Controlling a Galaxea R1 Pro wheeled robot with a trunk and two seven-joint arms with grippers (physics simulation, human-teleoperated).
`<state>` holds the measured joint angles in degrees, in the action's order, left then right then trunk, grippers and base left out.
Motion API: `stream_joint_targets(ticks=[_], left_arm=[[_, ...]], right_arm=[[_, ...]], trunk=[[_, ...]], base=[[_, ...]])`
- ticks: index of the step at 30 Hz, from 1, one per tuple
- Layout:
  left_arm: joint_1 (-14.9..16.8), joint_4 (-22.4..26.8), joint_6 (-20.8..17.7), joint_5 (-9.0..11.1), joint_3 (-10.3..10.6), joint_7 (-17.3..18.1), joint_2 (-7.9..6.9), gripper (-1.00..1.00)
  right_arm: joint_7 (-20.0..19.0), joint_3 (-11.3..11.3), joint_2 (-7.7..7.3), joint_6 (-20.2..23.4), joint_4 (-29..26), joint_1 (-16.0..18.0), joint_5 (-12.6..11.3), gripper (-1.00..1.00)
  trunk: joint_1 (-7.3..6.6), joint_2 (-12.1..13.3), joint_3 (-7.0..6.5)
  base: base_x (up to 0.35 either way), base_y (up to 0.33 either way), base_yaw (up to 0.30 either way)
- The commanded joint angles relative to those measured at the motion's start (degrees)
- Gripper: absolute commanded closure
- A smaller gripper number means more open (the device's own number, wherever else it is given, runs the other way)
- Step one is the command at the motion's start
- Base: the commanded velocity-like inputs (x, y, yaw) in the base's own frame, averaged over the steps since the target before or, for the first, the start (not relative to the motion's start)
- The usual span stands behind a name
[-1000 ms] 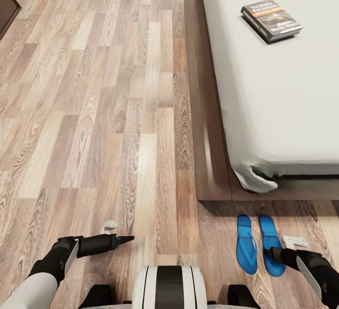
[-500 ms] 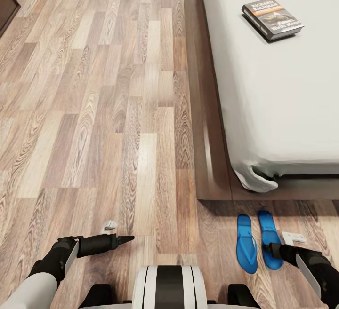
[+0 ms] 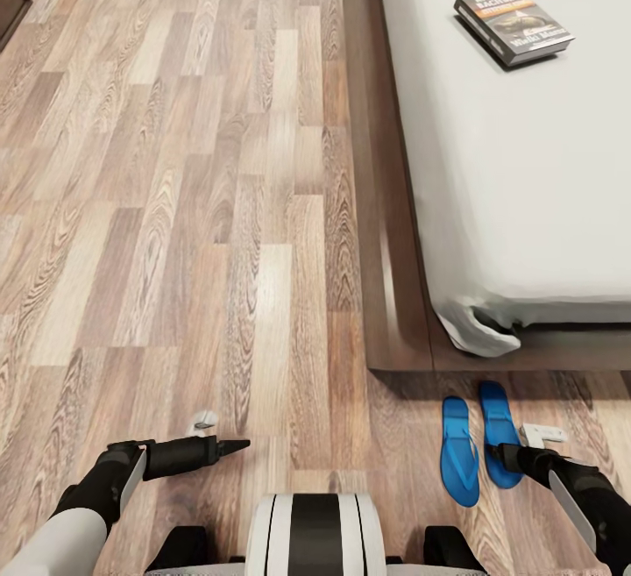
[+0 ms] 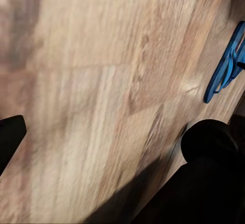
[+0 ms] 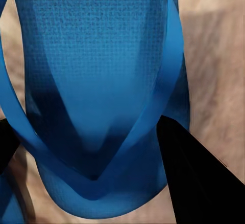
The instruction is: In the bedroom, move the book from the bed onto either nightstand, and place the two sandals side by side next to the bed.
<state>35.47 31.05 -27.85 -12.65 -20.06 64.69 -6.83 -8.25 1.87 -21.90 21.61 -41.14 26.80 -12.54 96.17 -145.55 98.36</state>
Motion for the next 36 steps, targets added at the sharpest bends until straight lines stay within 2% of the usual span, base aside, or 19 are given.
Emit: stream_joint_targets(ticks=[1,7,19,25,36], left_arm=[[0.04,0.08,-0.54,-0.53,-0.42,0.44,0.06,-1.00],[0.04,0.06,-0.54,-0.53,-0.42,0.44,0.06,-1.00],[0.04,0.06,-0.54,-0.53,-0.50,0.52,0.06,-1.00],[0.04,0.06,-0.54,-0.54,-0.43,0.52,0.06,-1.00],[0.04,0.06,-0.54,-0.53,-0.42,0.44,0.06,-1.00]], right_arm=[[-0.10,0.15,0.01,0.37,-0.06,0.01,-0.29,1.00],[-0.08,0.15,0.01,0.37,-0.07,0.01,-0.29,1.00],[-0.10,0.15,0.01,0.37,-0.08,0.01,-0.29,1.00],[-0.10,0.15,0.01,0.37,-0.08,0.01,-0.29,1.00],[-0.10,0.15,0.01,0.37,-0.08,0.01,-0.29,1.00]], trunk=[[0.01,-0.03,0.26],[0.17,-0.11,1.59],[0.17,-0.11,1.59],[0.17,-0.11,1.59],[0.17,-0.11,1.59]], base=[[0.000,0.000,0.000],[0.000,0.000,0.000],[-0.001,0.000,0.000],[-0.177,0.000,0.000],[-0.016,0.000,0.000]])
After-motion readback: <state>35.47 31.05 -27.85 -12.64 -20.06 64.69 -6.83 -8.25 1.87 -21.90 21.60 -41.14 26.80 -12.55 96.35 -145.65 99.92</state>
